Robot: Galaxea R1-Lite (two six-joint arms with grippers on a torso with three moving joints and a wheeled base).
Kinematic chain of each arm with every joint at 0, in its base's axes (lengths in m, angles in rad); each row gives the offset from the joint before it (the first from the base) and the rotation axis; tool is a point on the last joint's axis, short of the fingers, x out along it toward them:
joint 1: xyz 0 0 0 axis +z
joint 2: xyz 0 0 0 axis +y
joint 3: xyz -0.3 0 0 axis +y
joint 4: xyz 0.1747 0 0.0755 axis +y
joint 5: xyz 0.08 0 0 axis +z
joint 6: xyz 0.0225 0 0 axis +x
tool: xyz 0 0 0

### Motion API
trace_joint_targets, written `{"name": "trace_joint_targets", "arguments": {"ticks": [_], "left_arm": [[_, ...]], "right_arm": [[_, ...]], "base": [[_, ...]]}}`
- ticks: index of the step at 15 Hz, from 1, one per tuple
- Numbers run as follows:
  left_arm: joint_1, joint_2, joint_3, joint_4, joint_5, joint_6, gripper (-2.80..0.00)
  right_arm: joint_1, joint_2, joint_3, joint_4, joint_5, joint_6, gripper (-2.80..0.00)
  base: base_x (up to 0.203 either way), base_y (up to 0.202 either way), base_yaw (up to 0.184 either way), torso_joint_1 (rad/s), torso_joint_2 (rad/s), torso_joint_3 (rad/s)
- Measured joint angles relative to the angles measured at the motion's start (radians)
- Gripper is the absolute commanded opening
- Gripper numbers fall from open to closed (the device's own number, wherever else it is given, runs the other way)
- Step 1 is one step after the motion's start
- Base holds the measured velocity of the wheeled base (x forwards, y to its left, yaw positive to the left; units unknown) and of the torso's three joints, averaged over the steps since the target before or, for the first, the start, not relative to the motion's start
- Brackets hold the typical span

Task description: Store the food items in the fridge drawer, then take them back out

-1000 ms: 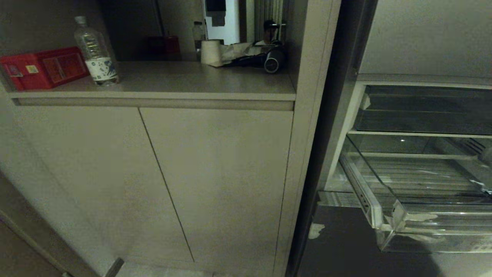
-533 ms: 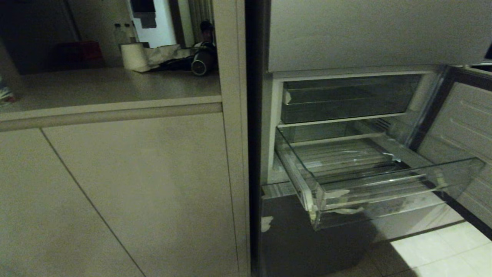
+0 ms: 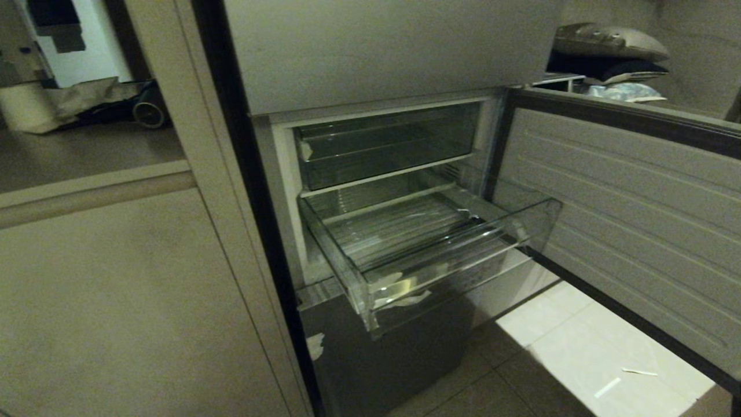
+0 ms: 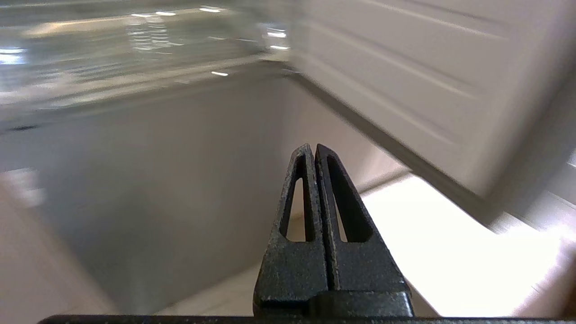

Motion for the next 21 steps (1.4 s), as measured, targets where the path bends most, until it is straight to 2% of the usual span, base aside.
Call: {"name": "trace_joint_targets", "arguments": {"ticks": [8, 19, 21], "left_arm": [[0.001, 0.022, 0.0, 0.0, -0.001, 0.0, -2.8], [0.001, 0.002, 0.007, -0.023, -0.001, -0.001, -2.8], [0.0, 0.001, 0.007, -0.024, -0.001, -0.001, -2.8]], "right_arm": [[0.0, 0.0, 0.0, -0.001, 0.0, 0.009, -2.8], [0.0, 0.0, 0.0, -0.007, -0.004, 0.007, -2.8], [0.0, 0.009, -0.033, 0.017, -0.01, 0.005, -2.8]], "base": [[0.0, 0.007, -0.157, 0.003, 0.0, 0.004], [0.0, 0.0, 0.0, 0.0, 0.0, 0.0], [0.0, 0.0, 0.0, 0.0, 0.0, 0.0]]}}
